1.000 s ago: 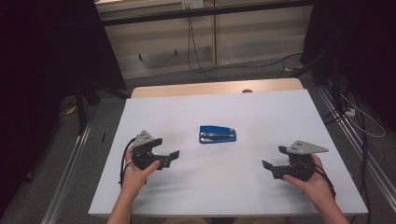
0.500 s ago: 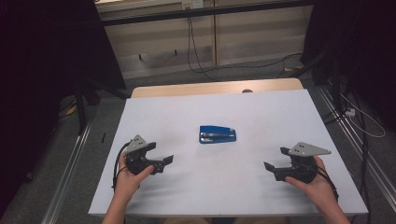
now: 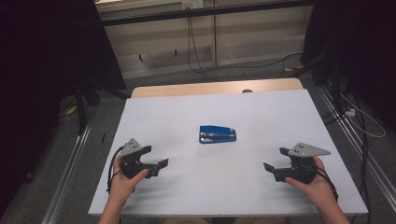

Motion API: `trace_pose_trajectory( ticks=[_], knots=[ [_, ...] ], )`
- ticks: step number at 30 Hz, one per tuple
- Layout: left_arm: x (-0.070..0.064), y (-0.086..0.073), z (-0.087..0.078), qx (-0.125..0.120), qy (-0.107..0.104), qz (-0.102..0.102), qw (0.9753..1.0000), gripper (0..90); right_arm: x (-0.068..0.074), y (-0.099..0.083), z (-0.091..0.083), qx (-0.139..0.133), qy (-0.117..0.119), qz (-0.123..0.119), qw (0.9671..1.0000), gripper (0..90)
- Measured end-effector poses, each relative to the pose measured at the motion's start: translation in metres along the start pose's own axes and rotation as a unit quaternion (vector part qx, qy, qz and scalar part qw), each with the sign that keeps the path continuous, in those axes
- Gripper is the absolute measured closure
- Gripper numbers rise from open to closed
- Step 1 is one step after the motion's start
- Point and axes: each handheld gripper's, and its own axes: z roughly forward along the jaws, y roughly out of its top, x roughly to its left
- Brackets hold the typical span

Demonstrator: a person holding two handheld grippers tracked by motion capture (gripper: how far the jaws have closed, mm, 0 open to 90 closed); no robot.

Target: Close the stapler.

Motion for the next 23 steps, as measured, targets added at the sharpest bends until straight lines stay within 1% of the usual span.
trace_pose_trajectory(
  ticks=[2,6,7,9,10,15,18,20,23],
  knots=[
    [0.001,-0.001,-0.003,-0.003,0.001,-0.004,1.0000,7.1,0.000,-0.001,0.000,0.003,-0.001,0.000,1.0000,14.9],
    [0.004,-0.002,-0.008,-0.007,0.005,-0.005,0.9999,7.1,-0.001,-0.001,0.000,0.002,-0.001,-0.001,1.0000,14.9],
    [0.004,-0.002,-0.008,-0.008,0.009,-0.007,0.9999,7.1,-0.001,-0.001,0.000,0.000,-0.001,-0.002,1.0000,14.9],
    [0.005,-0.003,-0.010,-0.009,0.008,-0.009,0.9999,7.1,-0.002,-0.001,0.000,0.000,-0.002,-0.002,1.0000,14.9],
    [0.006,-0.003,-0.010,-0.008,0.011,-0.008,0.9999,7.1,-0.002,-0.001,0.000,0.001,-0.003,-0.003,1.0000,14.9],
    [0.005,-0.004,-0.011,-0.007,0.009,-0.009,0.9999,7.1,-0.003,-0.001,-0.001,-0.001,-0.004,-0.004,1.0000,14.9],
    [0.006,-0.005,-0.011,-0.005,0.008,-0.006,0.9999,7.1,-0.003,-0.001,-0.001,-0.001,-0.005,-0.007,1.0000,14.9],
    [0.006,-0.005,-0.011,-0.005,0.010,-0.007,0.9999,7.1,-0.003,-0.001,-0.001,-0.002,-0.008,-0.010,0.9999,14.9],
    [0.006,-0.005,-0.010,-0.003,0.010,-0.004,0.9999,7.1,-0.002,-0.001,-0.001,-0.003,-0.007,-0.011,0.9999,14.9]
  ],
)
